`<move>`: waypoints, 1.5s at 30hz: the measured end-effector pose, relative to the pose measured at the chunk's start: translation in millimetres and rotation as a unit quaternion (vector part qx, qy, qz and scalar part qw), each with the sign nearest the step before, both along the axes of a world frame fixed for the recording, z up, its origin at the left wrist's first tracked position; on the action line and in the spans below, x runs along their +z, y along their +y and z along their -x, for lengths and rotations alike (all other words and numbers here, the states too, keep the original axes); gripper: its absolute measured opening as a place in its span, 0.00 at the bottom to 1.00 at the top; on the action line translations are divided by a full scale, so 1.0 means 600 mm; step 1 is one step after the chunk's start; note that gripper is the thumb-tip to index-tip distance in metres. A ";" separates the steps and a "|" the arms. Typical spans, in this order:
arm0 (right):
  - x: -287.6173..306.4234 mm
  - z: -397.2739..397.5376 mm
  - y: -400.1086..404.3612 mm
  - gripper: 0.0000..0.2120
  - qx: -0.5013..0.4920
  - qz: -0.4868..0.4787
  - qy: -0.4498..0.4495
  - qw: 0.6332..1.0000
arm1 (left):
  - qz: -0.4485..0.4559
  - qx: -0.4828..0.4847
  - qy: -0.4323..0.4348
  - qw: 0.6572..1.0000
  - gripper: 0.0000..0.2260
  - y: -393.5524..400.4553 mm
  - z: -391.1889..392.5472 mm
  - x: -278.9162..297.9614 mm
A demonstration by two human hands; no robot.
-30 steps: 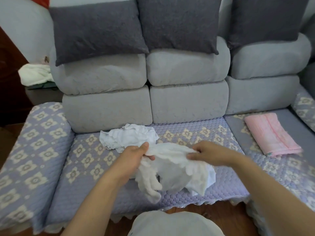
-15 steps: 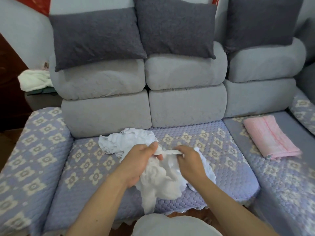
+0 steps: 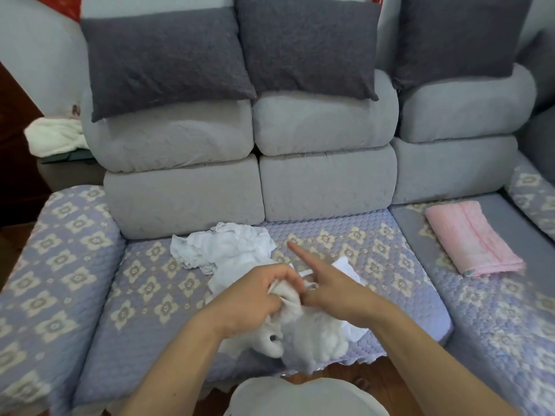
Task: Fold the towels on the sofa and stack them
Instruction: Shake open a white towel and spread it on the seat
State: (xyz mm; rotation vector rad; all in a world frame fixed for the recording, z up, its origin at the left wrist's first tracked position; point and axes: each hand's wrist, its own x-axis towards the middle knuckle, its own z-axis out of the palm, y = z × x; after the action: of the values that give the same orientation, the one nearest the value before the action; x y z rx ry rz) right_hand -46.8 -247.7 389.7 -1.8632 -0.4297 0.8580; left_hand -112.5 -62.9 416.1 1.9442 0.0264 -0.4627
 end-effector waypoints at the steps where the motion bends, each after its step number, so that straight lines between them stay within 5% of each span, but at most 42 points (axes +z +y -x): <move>1: -0.004 -0.004 0.006 0.32 0.041 0.002 0.004 0.999 | 0.016 -0.028 -0.003 0.999 0.25 -0.001 0.003 0.008; 5: -0.009 -0.017 0.016 0.06 0.137 0.085 -0.049 0.986 | -0.008 0.007 -0.019 1.000 0.30 0.017 0.006 -0.008; 11: 0.042 -0.050 -0.009 0.11 -0.105 -0.077 -0.033 0.991 | -0.253 0.204 -0.038 0.945 0.15 0.074 0.020 -0.111; 15: 0.057 -0.086 0.000 0.11 -0.225 -0.007 -0.163 0.961 | -0.304 0.262 -0.076 0.913 0.12 0.109 0.039 -0.132; 18: 0.059 -0.121 -0.010 0.11 -0.337 0.019 -0.224 0.914 | -0.199 0.286 -0.068 0.935 0.13 0.125 0.054 -0.109; 21: 0.041 -0.142 -0.020 0.10 -0.391 0.034 -0.239 0.888 | -0.059 0.195 -0.004 0.979 0.11 0.137 0.074 -0.082; 24: 0.022 -0.148 -0.027 0.09 -0.421 0.054 -0.260 0.868 | 0.008 0.145 0.050 0.988 0.05 0.146 0.093 -0.076; 29: -0.014 -0.151 -0.051 0.09 -0.434 0.087 -0.260 0.858 | -0.064 0.218 0.066 0.972 0.08 0.158 0.102 -0.109; 32: -0.032 -0.145 -0.061 0.11 -0.300 0.200 -0.199 0.911 | -0.061 0.200 0.075 0.975 0.04 0.167 0.109 -0.119; 34: -0.034 -0.112 -0.063 0.12 -0.017 0.290 -0.095 0.952 | -0.057 0.078 0.140 0.985 0.07 0.164 0.115 -0.116; 36: -0.034 -0.064 -0.062 0.16 0.281 0.374 -0.027 0.883 | -0.116 -0.114 0.225 0.961 0.09 0.142 0.116 -0.120; 38: -0.044 -0.015 -0.055 0.08 0.449 0.406 -0.003 0.796 | -0.175 -0.240 0.263 0.918 0.08 0.115 0.108 -0.134; 40: -0.053 -0.006 -0.047 0.05 0.483 0.424 0.013 0.766 | -0.214 -0.289 0.270 0.893 0.09 0.110 0.086 -0.141; 42: -0.055 -0.058 -0.037 0.06 0.461 0.458 -0.040 0.759 | -0.173 -0.240 0.258 0.920 0.09 0.129 0.037 -0.129; 44: -0.019 -0.164 -0.035 0.17 0.280 0.467 -0.175 0.820 | -0.057 -0.008 0.144 0.988 0.08 0.165 -0.030 -0.082; 45: 0.020 -0.227 -0.038 0.17 0.100 0.411 -0.240 0.874 | 0.011 0.185 0.058 0.981 0.08 0.185 -0.067 -0.042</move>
State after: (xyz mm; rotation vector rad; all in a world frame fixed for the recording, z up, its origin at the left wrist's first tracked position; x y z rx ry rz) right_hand 89.2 -270.7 401.9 -2.8946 -0.6327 0.7593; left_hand -72.4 48.2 390.9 1.8348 0.4472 -0.3240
